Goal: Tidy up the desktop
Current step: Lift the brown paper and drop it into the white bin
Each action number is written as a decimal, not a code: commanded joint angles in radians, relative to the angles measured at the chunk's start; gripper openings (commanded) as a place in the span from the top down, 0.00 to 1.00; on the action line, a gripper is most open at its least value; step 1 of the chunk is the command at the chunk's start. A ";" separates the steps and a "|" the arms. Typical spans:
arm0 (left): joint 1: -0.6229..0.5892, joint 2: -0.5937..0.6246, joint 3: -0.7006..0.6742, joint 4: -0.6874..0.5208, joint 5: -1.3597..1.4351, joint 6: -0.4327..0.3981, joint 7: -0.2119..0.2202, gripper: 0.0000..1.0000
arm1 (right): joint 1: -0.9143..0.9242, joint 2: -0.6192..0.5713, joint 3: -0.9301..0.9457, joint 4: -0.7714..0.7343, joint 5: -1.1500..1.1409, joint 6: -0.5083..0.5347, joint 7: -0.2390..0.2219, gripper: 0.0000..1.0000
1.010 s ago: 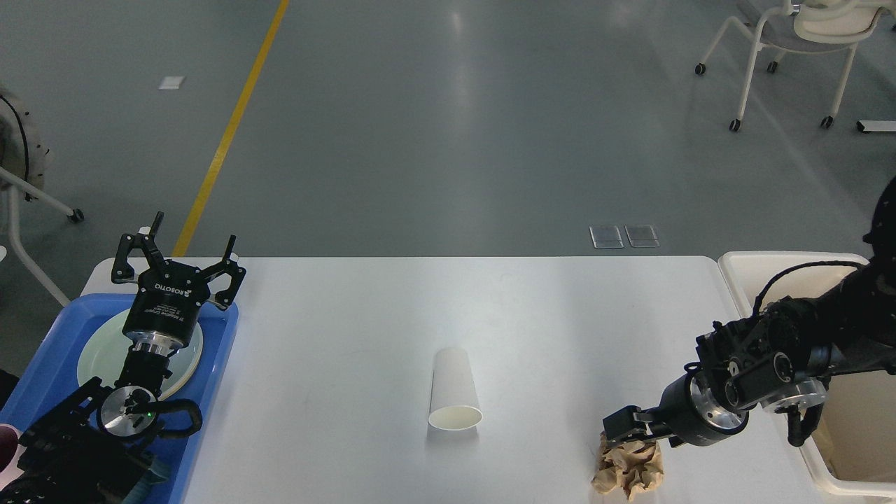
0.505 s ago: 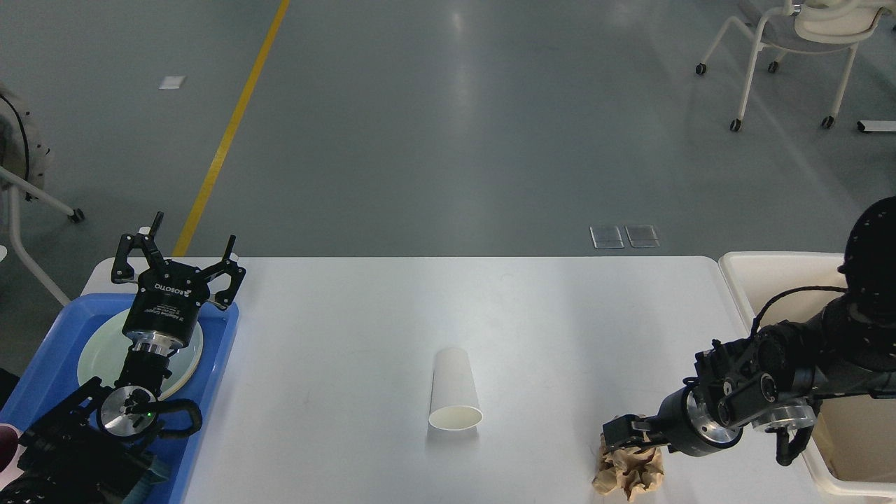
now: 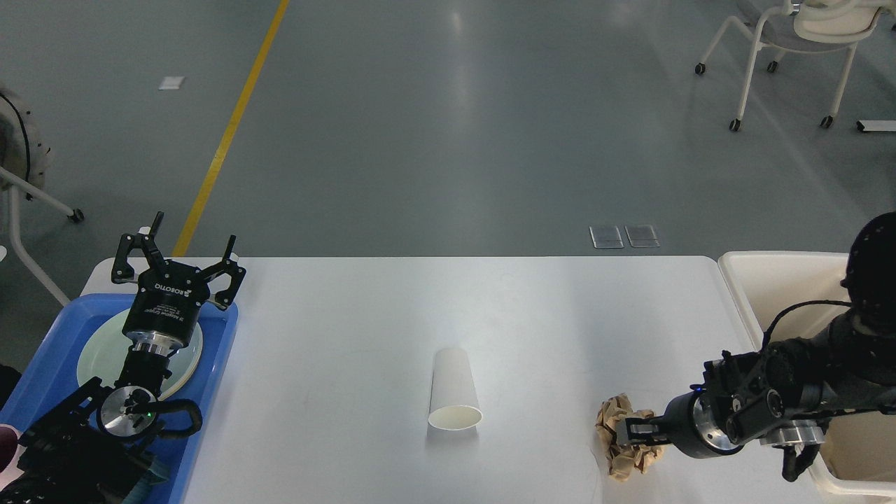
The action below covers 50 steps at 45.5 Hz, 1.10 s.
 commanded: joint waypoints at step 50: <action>0.000 0.001 -0.002 0.000 0.000 0.001 0.000 0.00 | 0.844 -0.489 -0.194 -0.230 -0.523 0.656 0.050 1.00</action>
